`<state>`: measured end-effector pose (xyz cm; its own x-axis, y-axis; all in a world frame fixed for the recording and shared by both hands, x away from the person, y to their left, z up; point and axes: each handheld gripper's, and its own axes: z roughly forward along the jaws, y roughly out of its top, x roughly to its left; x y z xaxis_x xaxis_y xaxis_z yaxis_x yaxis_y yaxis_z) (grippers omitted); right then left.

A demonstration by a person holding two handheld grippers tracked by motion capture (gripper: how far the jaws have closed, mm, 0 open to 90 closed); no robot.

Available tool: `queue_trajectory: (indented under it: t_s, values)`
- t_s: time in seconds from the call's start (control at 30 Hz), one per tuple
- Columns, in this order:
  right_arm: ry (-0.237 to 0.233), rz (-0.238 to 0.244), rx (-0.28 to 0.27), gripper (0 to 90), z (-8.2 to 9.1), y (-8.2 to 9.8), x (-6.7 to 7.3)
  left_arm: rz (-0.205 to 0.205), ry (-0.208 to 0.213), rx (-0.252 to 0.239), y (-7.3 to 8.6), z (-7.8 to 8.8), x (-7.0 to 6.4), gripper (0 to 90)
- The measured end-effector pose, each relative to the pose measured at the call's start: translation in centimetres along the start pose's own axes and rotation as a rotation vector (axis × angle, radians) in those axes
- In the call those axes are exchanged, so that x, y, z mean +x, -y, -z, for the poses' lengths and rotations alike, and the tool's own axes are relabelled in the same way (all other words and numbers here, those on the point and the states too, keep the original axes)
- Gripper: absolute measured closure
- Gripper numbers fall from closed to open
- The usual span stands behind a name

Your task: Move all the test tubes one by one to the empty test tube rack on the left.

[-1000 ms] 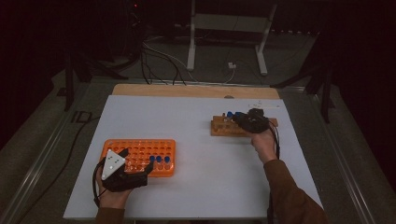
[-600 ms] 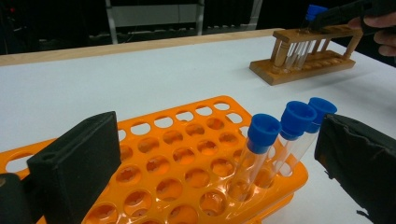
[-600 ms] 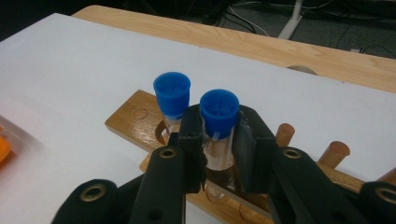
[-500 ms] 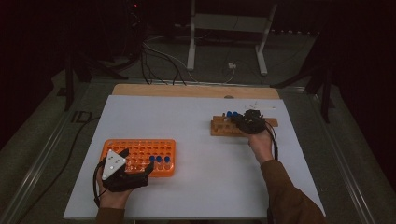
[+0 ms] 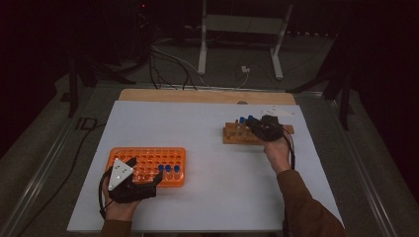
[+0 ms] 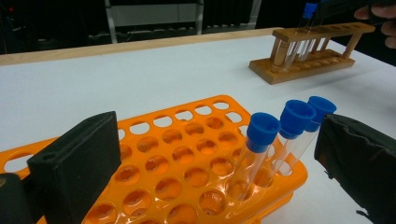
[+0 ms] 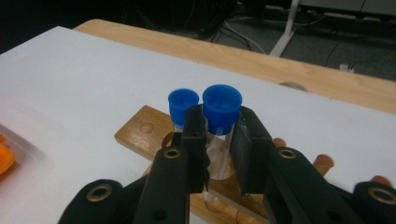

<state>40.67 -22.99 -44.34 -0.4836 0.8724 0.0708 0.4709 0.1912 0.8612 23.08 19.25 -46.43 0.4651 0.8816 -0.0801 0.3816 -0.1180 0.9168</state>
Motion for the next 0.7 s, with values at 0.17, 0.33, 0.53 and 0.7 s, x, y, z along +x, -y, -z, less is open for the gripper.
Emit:
queue_trajectory:
  t_s: [0.17, 0.33, 0.53, 0.7]
  values:
    - [0.007, 0.001, -0.027, 77.1, 0.8, -0.4, -0.1, 0.0, 0.0, 0.0, 0.0, 0.0, 0.0, 1.1]
    - [0.013, -0.001, -0.051, 77.1, 1.6, -0.8, -0.3, 0.0, 0.001, 0.0, 0.0, 0.0, 0.0, 1.2]
    - [0.008, -0.009, -0.088, 77.1, 2.5, -1.4, -0.4, -0.003, 0.002, 0.0, 0.0, 0.0, 0.0, 1.2]
    - [0.003, -0.009, -0.111, 77.1, 3.5, -1.9, -0.4, -0.001, 0.002, -0.007, 0.0, 0.0, 0.0, 1.2]
